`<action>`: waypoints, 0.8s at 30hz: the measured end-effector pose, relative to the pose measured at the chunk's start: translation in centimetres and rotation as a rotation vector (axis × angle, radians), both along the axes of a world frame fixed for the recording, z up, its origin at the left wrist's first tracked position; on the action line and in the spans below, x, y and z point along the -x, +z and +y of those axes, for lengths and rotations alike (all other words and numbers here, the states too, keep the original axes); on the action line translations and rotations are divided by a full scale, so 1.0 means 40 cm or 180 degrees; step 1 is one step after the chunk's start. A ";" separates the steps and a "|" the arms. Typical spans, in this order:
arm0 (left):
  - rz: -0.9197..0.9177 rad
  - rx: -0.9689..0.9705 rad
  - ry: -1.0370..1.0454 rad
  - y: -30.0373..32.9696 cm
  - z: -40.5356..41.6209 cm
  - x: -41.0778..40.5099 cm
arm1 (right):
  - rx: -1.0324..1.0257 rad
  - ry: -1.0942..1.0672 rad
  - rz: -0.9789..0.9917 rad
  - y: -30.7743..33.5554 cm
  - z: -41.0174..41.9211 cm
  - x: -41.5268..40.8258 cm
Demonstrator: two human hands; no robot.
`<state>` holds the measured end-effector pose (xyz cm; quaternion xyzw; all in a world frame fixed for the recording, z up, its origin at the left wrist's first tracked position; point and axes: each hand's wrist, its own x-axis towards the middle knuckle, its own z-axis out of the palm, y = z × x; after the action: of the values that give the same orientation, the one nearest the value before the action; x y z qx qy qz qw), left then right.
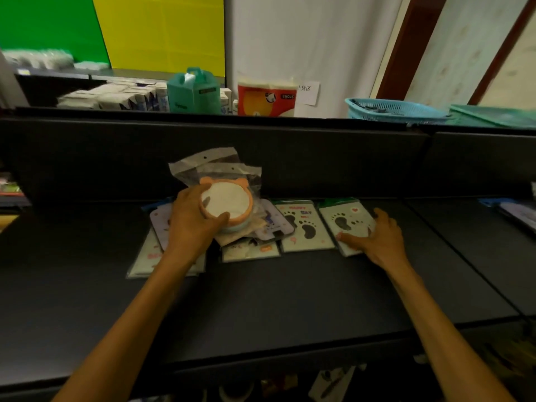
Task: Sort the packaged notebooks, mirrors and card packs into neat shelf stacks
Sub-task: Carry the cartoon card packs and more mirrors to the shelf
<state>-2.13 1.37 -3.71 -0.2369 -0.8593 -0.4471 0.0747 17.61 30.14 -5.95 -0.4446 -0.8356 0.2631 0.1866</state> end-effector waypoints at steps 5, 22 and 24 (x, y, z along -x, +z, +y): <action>-0.0305 -0.0279 0.0109 0.013 -0.003 0.000 | 0.0246 -0.0082 0.0343 0.009 0.010 -0.020; -0.0040 -0.0869 -0.0504 0.037 0.000 -0.022 | 0.1317 -0.0205 0.1204 0.021 0.014 -0.074; -0.0141 -0.1000 -0.0532 0.040 0.002 -0.028 | 0.1493 -0.0151 0.1437 0.025 0.007 -0.080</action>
<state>-1.00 1.46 -2.10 -0.2831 -0.7576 -0.5856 0.0544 20.80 30.42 -4.93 -0.4252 -0.6792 0.5360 0.2658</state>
